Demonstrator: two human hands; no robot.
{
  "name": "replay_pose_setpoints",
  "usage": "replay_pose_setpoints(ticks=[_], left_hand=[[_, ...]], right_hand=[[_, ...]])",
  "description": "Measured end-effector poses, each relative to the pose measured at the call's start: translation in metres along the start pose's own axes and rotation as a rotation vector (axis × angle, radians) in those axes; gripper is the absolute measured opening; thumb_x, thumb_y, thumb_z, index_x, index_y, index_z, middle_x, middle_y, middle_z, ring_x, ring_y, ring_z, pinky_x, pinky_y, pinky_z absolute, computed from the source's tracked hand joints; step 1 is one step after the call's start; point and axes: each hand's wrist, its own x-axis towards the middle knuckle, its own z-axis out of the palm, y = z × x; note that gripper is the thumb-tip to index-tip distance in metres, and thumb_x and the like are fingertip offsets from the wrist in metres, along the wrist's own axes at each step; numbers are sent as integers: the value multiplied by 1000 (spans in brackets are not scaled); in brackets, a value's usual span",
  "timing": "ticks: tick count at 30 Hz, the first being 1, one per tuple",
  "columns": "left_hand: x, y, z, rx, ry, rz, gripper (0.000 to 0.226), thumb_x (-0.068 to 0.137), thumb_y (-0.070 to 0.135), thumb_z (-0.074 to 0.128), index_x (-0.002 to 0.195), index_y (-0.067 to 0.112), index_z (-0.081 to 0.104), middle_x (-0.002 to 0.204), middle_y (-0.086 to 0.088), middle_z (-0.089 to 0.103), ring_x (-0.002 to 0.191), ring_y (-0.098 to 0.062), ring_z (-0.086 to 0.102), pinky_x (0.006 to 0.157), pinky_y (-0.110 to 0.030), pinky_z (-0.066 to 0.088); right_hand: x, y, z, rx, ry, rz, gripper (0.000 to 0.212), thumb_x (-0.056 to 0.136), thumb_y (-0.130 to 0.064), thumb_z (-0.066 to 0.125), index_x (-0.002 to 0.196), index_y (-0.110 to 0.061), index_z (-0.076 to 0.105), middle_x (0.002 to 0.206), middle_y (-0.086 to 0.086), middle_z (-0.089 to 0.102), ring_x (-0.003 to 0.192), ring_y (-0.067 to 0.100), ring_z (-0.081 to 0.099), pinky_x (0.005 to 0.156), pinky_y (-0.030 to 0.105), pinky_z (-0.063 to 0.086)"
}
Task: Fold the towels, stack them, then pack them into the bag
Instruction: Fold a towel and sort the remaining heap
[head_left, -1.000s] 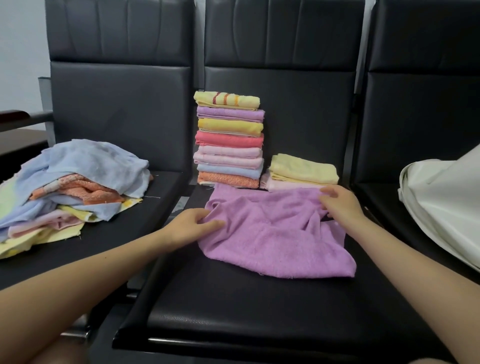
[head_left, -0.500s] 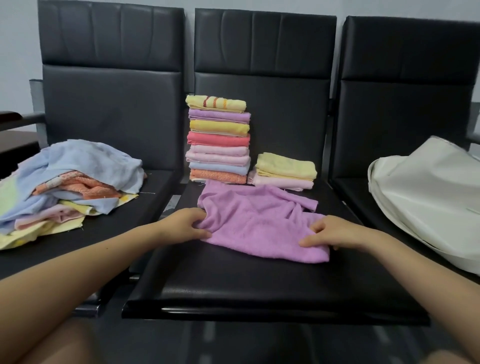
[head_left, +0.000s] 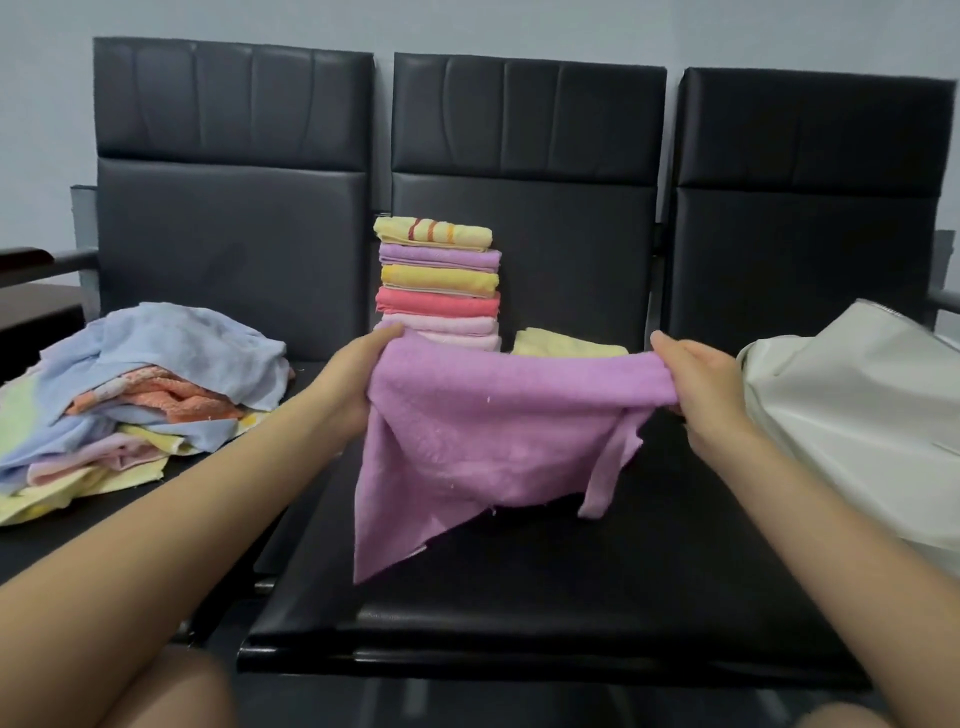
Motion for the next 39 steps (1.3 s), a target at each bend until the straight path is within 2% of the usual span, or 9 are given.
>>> replay_pose_setpoints(ticks=[4,7,10,13,20,24,29,34,39], left_hand=[[18,-19,-12,53,149,-96,15,93,17,58,84,14,70,84,-4,69,73,-15,64,70,-26,51],[26,-48,-33,405,246,-101,8,89,11,58,87,7,65,82,-7,63,72,-16,57,66,-28,47],[23,-65,-50,852,158,-138,35,76,30,68,97,2,68,92,-7,65,84,-20,59,75,-33,48],[16,-66,-53,1038,222,-154,53,86,38,69,120,-1,60,95,-10,62,77,-14,51,61,-24,38],[-22,-53,-46,1367,118,-275,59,77,63,67,94,7,67,82,-5,57,78,-18,55,59,-25,34],[-39,-48,-51,1317,-116,-342,53,56,64,75,56,20,45,66,5,42,63,-13,39,60,-24,32],[-53,-39,-34,683,-96,-224,24,80,24,61,94,5,66,96,-10,66,82,-18,63,79,-32,49],[-62,-15,-6,262,-48,-168,23,96,3,45,78,8,58,66,-1,65,58,-7,63,54,-17,51],[-56,-17,-15,330,-13,-186,12,94,14,57,96,8,67,90,-9,69,70,-15,66,61,-24,53]], right_hand=[[8,7,17,321,36,336,22,93,-28,63,78,-12,63,76,2,61,71,17,58,69,31,49],[3,39,32,67,-210,472,20,94,-29,59,84,-12,63,77,8,56,58,17,49,48,26,40],[-5,61,34,-400,-461,477,31,90,-41,65,99,-11,64,88,5,63,71,15,57,61,26,46],[-10,62,27,-760,-546,286,38,84,-51,67,84,-13,62,80,1,57,70,12,50,58,25,37],[-25,52,-1,-777,-727,385,52,75,-43,81,62,-21,35,71,-4,41,62,9,39,51,22,28],[-37,55,-14,-693,-748,202,54,80,-26,77,63,-22,25,66,-4,24,58,10,22,53,26,18],[-50,42,-23,-267,-562,185,23,87,-22,65,101,-5,66,105,8,71,98,23,67,92,40,51],[-53,1,-28,96,-377,347,12,97,-14,55,91,-10,65,97,9,69,81,19,66,73,30,51],[-44,-2,-32,146,-276,538,11,95,-17,60,94,-7,64,87,9,68,79,21,64,72,33,51]])
